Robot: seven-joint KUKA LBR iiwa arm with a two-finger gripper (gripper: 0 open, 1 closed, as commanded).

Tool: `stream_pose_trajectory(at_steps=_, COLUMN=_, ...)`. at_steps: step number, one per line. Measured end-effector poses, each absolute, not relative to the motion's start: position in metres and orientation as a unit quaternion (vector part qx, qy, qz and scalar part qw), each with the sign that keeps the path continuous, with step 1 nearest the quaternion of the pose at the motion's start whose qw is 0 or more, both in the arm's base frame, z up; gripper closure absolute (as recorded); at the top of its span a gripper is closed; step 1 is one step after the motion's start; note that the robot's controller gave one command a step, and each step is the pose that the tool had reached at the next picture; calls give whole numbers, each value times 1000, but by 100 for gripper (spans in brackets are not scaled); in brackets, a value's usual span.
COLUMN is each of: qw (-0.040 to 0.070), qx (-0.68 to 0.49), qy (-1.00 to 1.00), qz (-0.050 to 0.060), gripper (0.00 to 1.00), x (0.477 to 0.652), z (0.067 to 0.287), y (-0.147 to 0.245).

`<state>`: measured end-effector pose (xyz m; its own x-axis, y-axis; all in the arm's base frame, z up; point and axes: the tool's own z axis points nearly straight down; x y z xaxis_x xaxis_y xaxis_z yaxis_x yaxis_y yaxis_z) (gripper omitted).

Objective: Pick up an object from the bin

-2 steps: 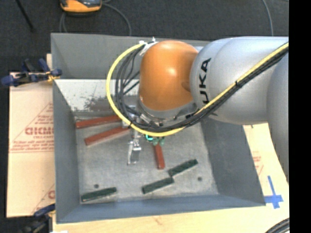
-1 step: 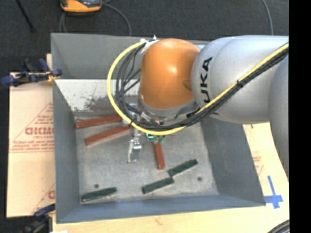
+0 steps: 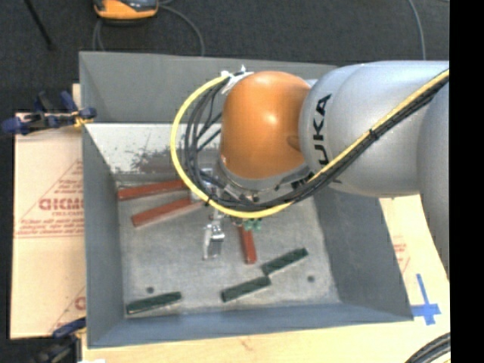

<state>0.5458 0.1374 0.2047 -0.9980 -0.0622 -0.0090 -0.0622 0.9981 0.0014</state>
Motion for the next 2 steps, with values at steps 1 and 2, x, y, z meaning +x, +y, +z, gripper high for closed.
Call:
stream_pose_trajectory(at_steps=1, qw=2, qx=-208, qy=978, qz=0, gripper=0, x=512, z=153, y=106)
stream_pose_trajectory(at_steps=2, qw=2, qx=-270, qy=963, qz=0, gripper=0, x=515, z=122, y=92)
